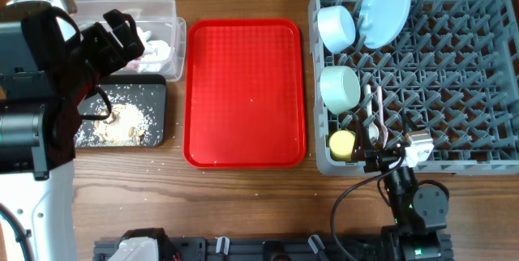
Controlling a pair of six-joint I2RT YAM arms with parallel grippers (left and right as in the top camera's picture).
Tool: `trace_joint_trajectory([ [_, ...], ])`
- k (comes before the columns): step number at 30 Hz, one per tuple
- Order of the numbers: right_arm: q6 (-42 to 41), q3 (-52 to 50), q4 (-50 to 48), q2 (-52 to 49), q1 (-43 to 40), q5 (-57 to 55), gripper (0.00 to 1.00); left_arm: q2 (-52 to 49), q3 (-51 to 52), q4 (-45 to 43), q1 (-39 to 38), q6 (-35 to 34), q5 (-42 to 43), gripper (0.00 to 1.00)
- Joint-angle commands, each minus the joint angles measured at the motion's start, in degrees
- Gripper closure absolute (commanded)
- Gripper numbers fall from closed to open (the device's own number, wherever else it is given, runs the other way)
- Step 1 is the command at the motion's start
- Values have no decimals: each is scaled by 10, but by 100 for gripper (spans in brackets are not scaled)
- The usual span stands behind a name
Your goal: Sort waste into correct bins and load items into the dishwasher rack
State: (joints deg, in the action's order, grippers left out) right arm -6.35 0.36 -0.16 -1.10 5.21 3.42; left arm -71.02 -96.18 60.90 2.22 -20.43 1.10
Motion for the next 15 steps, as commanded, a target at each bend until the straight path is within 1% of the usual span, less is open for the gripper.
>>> trace_joint_trajectory([
  [1,2,-1,0,8,2,9,0,-1,-8,-2,3,7,-8,0],
  [15,2,-1,0,8,2,9,0,5,1,-3,2,7,-8,0],
])
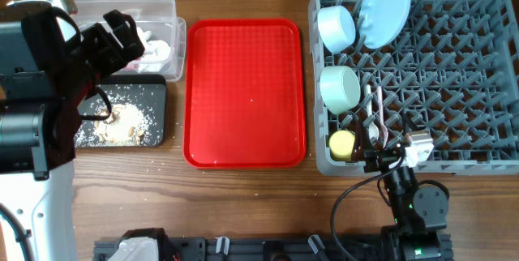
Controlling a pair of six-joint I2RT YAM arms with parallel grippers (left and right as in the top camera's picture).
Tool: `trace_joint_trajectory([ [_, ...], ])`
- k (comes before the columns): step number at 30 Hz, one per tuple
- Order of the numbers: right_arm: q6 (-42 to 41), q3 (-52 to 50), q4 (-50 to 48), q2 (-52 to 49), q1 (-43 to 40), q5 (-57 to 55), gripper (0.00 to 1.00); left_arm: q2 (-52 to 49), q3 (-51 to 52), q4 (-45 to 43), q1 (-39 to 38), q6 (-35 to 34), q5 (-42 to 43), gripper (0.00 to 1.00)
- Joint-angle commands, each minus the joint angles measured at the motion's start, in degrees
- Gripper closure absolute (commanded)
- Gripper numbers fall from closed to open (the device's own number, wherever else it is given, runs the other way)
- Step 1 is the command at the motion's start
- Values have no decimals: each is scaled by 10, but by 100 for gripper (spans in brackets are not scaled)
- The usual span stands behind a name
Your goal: Sort waste into correct bins and load items into the dishwasher rack
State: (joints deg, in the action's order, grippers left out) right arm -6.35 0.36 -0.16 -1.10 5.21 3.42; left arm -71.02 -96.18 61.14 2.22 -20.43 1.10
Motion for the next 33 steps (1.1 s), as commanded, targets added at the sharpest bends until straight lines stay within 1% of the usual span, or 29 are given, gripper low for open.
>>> trace_joint_trajectory([
  [1,2,-1,0,8,2,9,0,12,10,-12,2,7,-8,0],
  [4,2,-1,0,8,2,9,0,51,72,-64,2,7,-1,0],
  [7,2,-1,0,8,2,9,0,107,167,-139,2,7,2,0],
  [16,2,-1,0,8,2,9,0,332,537,-429,2,7,25,0],
  [20,2,-1,0,8,2,9,0,425,670,-522,2,7,25,0],
  [24,2,-1,0,8,2,9,0,507,772,-594,2,7,25,0],
  [26,2,-1,0,8,2,9,0,538,804,-615,2,7,24,0],
  [29,2,-1,0,8,2,9,0,584,845,-636,1,7,22,0],
  [33,2,-1,0,8,2,9,0,631,878,-641,-10,7,-1,0],
])
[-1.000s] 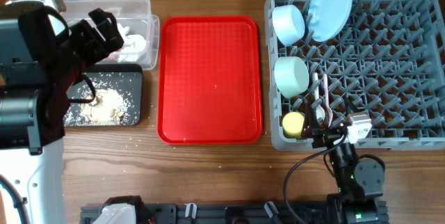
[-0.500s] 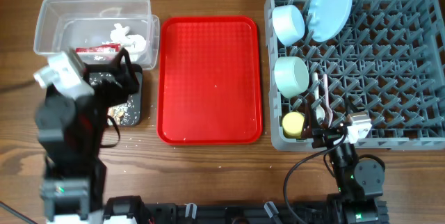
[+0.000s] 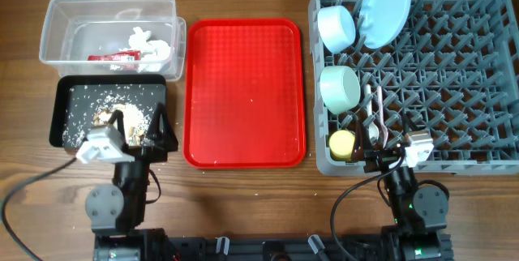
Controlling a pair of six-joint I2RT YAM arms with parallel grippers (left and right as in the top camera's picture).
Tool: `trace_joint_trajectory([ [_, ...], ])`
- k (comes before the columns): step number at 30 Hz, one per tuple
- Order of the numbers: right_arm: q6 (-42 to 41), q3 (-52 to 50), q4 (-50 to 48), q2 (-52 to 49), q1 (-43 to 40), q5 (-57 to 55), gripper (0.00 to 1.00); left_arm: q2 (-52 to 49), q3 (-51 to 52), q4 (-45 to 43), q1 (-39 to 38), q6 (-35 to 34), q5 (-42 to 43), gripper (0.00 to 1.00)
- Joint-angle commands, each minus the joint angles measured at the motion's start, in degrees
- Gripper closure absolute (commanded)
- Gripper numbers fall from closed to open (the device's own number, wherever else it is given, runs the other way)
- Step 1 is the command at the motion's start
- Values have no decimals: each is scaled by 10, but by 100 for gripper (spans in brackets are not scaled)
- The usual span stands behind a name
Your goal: Sort waste into correct bins and load items into the dishwasher rack
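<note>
The red tray (image 3: pixel 243 91) lies bare in the middle. A clear bin (image 3: pixel 57 26) at the back left holds white scraps and a red wrapper. In front of it, a black bin (image 3: pixel 65 99) holds crumbs of food. The grey dishwasher rack (image 3: pixel 462 74) on the right carries two pale cups (image 3: pixel 339 87), a blue plate (image 3: pixel 383 6), a yellow item (image 3: pixel 342 143) and utensils (image 3: pixel 375 115). My left gripper (image 3: pixel 138 127) stands open at the black bin's front edge. The right gripper (image 3: pixel 375 135) sits at the rack's front edge, fingers apart, holding nothing.
Crumbs lie scattered on the wooden table around the black bin. Both arm bases (image 3: pixel 113 204) stand at the table's front edge, with cables trailing beside them.
The left arm, which loomed high over the two left bins, is now down at the table's front, its open gripper by the black bin. The right arm has not moved.
At both earlier moments the left arm stood raised over the bins at the left, hiding much of them, and the right gripper rested at the rack's front. Now the left arm is low at the front and both bins show in full.
</note>
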State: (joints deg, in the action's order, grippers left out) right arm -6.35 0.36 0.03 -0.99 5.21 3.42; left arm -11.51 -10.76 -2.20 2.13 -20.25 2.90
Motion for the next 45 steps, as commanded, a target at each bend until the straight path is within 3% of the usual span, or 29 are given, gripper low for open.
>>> trace_joint_trajectory([
  [1,2,-1,-2,7,2,9,0,49,32,-10,-13,6,-28,0],
  [13,2,-1,-2,7,2,9,0,113,104,-75,-18,35,-41,0],
  [18,2,-1,-2,7,2,9,0,114,104,-57,-18,36,-41,0],
  [24,2,-1,-2,7,2,9,0,114,104,66,-18,33,-22,0],
  [45,2,-1,-2,7,2,9,0,112,104,66,-18,33,-14,0],
])
